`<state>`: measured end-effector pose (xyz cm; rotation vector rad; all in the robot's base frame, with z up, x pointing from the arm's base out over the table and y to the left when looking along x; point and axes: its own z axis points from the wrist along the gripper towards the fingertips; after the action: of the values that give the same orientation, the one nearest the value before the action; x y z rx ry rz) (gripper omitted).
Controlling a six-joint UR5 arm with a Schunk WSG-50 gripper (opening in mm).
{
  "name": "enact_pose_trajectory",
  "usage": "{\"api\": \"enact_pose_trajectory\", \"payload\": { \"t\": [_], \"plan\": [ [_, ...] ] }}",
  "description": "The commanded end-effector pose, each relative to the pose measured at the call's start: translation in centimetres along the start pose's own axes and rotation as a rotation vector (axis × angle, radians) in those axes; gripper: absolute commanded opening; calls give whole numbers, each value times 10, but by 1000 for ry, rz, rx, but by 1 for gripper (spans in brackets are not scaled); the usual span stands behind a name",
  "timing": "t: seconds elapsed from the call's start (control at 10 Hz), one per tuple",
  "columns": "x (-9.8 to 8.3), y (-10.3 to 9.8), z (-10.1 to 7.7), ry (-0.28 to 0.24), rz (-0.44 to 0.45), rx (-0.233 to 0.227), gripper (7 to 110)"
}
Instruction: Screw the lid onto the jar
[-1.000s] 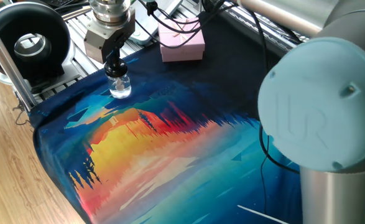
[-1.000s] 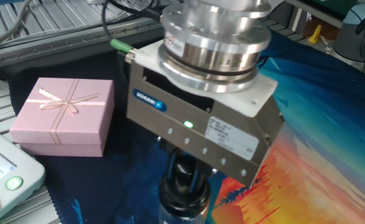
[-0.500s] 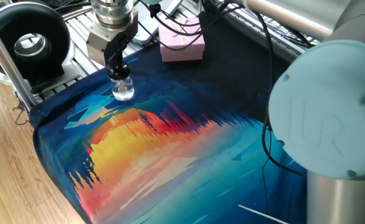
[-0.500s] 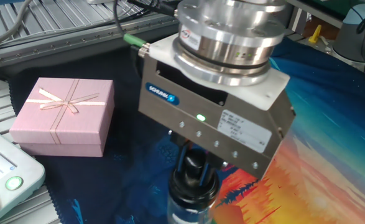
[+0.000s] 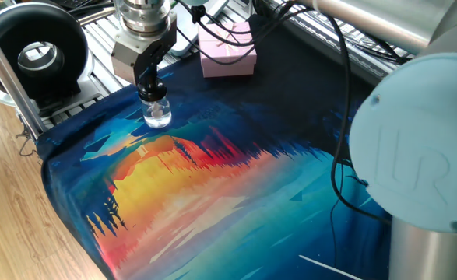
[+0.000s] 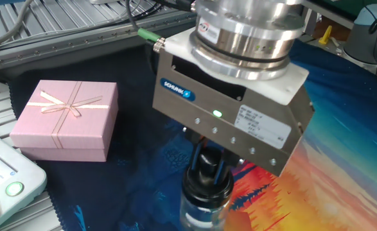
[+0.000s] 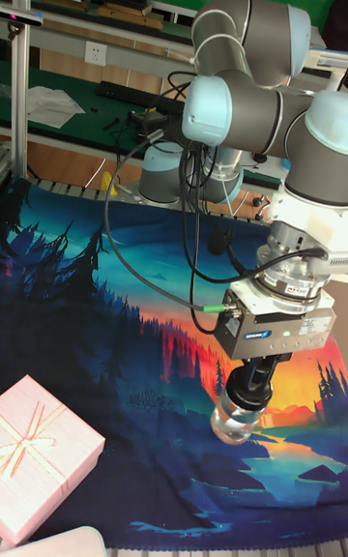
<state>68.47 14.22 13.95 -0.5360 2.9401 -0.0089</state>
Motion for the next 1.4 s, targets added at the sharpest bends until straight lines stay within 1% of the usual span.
{"api": "enact_pose_trajectory", "payload": {
  "t": [0.0,0.2,0.6,0.9,1.3],
  "plan": [
    [6,5,-4,2,13,-7,22],
    [10,11,-4,2,18,-9,22],
    [18,17,-5,5,29,6,22],
    [21,21,-10,21,37,15,22],
    [23,31,-14,25,43,6,22]
  ]
}}
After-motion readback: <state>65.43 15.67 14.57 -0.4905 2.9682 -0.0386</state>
